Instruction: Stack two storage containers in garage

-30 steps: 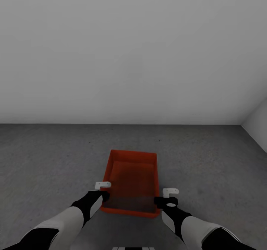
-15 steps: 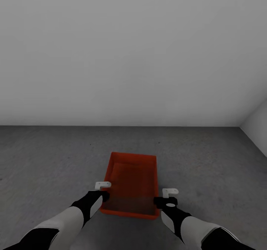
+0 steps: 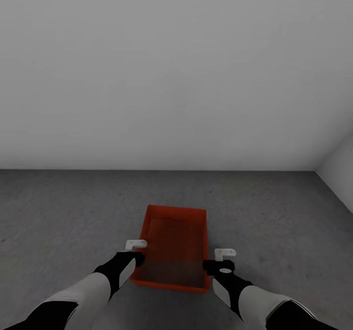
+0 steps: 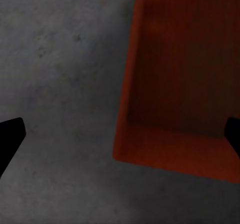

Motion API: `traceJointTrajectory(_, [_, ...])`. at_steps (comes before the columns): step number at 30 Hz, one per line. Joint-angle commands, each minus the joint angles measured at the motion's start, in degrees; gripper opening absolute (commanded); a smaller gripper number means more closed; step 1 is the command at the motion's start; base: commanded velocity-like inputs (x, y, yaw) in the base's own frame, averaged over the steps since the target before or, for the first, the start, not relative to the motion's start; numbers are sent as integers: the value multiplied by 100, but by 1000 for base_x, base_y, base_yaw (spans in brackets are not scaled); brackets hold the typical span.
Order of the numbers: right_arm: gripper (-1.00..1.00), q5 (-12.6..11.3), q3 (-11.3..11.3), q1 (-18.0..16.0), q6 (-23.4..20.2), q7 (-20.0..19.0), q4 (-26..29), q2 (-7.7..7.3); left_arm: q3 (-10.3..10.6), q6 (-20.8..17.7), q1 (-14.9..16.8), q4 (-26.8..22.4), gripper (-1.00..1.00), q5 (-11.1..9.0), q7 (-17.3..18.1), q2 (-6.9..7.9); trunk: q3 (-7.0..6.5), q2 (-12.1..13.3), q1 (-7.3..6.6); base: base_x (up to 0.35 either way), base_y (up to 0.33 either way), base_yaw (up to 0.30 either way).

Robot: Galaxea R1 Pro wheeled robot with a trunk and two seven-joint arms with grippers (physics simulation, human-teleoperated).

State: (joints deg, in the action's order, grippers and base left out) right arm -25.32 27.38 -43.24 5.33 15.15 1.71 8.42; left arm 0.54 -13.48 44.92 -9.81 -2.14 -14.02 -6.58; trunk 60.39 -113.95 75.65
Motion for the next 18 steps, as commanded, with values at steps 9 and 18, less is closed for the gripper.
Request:
traceJointTrajectory(9, [100, -60, 48, -2, 21, 14, -4, 2, 7, -32, 0, -12, 100, -23, -22, -1, -76, -2, -1, 0, 0, 0])
traceJointTrajectory(18, [100, -60, 48, -1, 21, 15, -4, 0, 7, -26, 0, -13, 100, -23, -22, -1, -155, -2, -1, 0, 0, -1])
